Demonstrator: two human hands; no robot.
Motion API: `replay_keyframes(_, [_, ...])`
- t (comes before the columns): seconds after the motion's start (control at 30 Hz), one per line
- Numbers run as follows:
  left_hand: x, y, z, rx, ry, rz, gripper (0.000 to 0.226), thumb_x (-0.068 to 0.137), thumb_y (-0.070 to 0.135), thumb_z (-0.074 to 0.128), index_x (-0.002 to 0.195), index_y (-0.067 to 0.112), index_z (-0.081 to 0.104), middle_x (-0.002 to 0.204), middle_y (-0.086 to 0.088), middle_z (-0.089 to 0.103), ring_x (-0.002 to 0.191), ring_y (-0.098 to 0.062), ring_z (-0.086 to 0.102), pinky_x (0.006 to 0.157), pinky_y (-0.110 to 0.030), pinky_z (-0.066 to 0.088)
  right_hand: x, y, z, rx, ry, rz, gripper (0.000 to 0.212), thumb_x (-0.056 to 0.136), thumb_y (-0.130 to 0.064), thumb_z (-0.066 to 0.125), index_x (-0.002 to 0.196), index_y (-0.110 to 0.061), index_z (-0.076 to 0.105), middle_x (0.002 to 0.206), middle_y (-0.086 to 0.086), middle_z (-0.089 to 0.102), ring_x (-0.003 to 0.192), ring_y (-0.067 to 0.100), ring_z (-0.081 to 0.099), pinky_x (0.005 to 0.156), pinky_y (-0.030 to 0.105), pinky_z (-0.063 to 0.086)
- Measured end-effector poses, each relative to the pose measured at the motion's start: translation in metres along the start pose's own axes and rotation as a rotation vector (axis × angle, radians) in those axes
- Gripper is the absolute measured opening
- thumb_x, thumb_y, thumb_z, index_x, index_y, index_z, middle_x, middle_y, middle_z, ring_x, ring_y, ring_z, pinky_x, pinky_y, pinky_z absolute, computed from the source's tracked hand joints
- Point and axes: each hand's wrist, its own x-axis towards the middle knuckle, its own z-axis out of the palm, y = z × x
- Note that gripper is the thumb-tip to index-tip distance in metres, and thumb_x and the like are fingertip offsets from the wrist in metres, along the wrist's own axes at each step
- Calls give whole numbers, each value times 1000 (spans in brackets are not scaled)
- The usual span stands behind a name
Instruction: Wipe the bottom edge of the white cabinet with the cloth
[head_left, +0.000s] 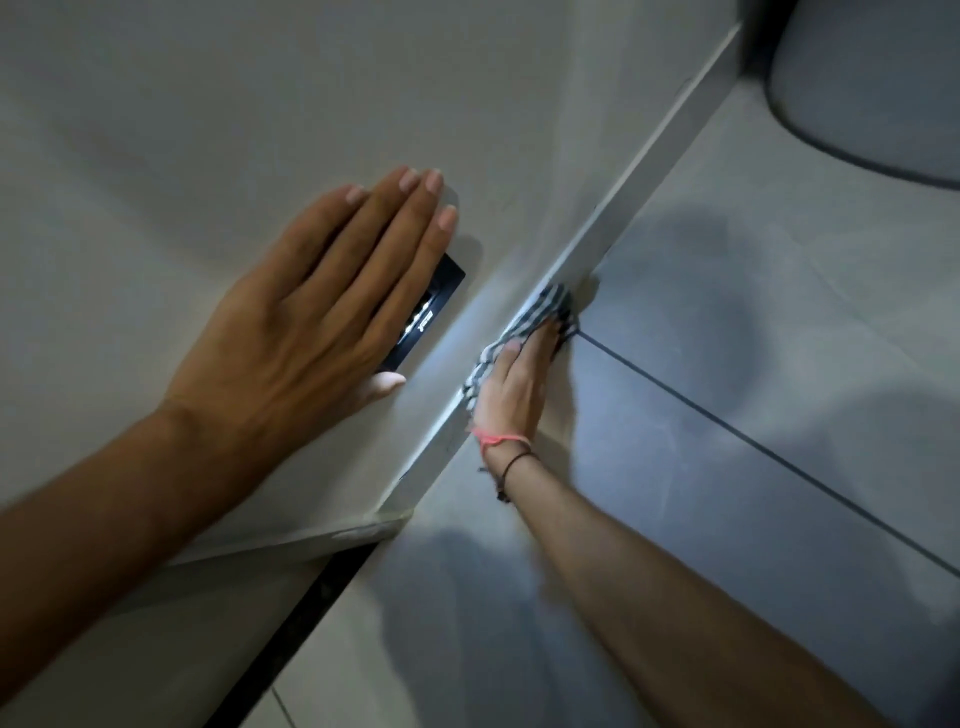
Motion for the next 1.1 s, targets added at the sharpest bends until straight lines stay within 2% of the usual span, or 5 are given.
replay_keyframes(0.2, [3,3,0,7,-5,-16,122,87,63,64,163,-12,5,171,-30,12,159,-42,19,131,-49,14,-141,44,11,3,-342,14,66,103,-21,35,145,-32,-14,159,-15,-18,154,8,-6,125,21,-2])
replay_keyframes(0.47, [2,3,2,-18,-21,-36,123,88,63,62,163,-13,0,171,-31,9,159,-43,16,132,-49,13,-84,24,12,-95,-204,29,63,102,-14,39,153,-2,5,165,14,3,154,21,8,127,32,9])
replay_keyframes(0.7, [4,5,1,10,18,-52,123,87,64,62,163,-13,4,171,-30,13,159,-41,20,131,-47,17,-155,71,2,-183,-635,-47,72,101,-42,30,151,-17,-15,155,-10,-29,152,9,-15,123,23,-7])
replay_keyframes(0.9, [4,8,3,-17,62,-68,92,100,39,54,163,-13,11,170,-31,20,157,-42,24,130,-48,20,-28,9,0,-112,-92,-64,66,101,-23,42,153,0,8,164,19,10,153,26,13,127,38,14])
replay_keyframes(1.1, [7,8,0,16,33,-50,79,108,37,44,162,-14,15,167,-33,24,155,-45,27,128,-50,27,-4,1,1,-68,-13,-99,63,102,-21,40,152,4,10,164,21,9,154,23,7,128,39,10])
